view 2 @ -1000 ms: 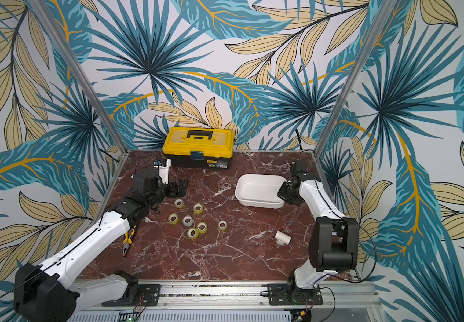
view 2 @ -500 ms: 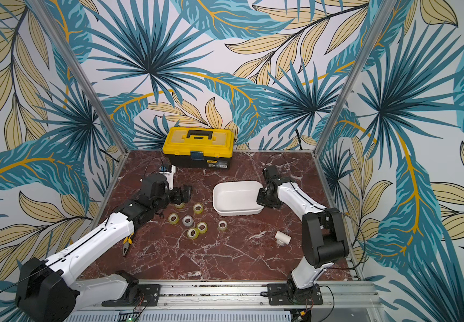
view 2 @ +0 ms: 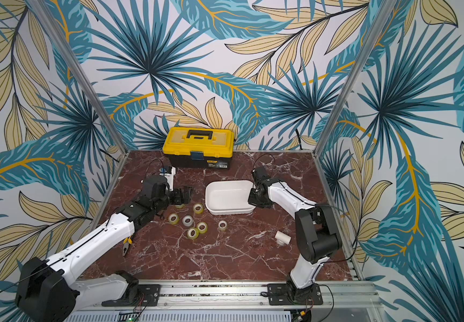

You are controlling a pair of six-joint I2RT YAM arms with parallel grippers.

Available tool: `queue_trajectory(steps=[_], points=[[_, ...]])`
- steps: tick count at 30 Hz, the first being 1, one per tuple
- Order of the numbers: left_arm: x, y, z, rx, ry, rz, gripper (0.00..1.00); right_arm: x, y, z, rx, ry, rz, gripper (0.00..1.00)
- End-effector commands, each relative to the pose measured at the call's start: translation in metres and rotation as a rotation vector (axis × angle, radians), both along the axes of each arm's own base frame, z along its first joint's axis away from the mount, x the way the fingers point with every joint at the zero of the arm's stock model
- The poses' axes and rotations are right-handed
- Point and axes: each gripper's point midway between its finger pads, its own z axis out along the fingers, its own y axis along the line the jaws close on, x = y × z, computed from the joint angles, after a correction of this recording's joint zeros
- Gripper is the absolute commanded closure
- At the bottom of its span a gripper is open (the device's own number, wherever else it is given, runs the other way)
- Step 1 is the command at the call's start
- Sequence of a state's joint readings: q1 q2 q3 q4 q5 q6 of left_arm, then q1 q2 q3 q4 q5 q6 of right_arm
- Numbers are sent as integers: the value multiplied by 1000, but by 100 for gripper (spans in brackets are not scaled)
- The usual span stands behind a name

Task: Put the transparent tape into the storage box
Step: Place the storage box at the center of the board.

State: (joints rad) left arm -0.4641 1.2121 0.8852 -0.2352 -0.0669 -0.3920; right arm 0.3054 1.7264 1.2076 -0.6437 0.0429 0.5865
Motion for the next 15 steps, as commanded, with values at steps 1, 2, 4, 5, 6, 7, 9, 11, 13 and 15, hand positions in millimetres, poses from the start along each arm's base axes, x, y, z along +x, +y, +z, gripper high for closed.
queue_trajectory(steps=[1,2,4,5,6,7,9,11,13,15], points=[[-3,0,-12,11,11,-6,0,-7,-10,5,-51,-5,-57,100],[-3,0,-12,14,12,-8,0,-7,-10,5,-54,-6,-61,99],[-3,0,-12,14,11,-8,0,-7,-9,5,-49,-5,-64,93],[-4,0,-12,14,11,-9,0,-7,-7,5,-45,-3,-60,90],[-4,0,-12,15,10,-9,0,-6,-6,5,-46,-3,-57,88],[-5,0,-12,15,9,-10,0,-6,-5,5,-44,-2,-55,85],[-5,1,-11,17,6,-9,0,-4,-3,6,-42,-6,-52,84],[-5,2,-12,22,7,-7,0,-3,-1,7,-38,-10,-44,81],[-6,3,-12,25,10,-7,0,-1,1,9,-34,-14,-39,78],[-6,3,-13,29,11,-4,0,-1,3,10,-30,-17,-32,73]])
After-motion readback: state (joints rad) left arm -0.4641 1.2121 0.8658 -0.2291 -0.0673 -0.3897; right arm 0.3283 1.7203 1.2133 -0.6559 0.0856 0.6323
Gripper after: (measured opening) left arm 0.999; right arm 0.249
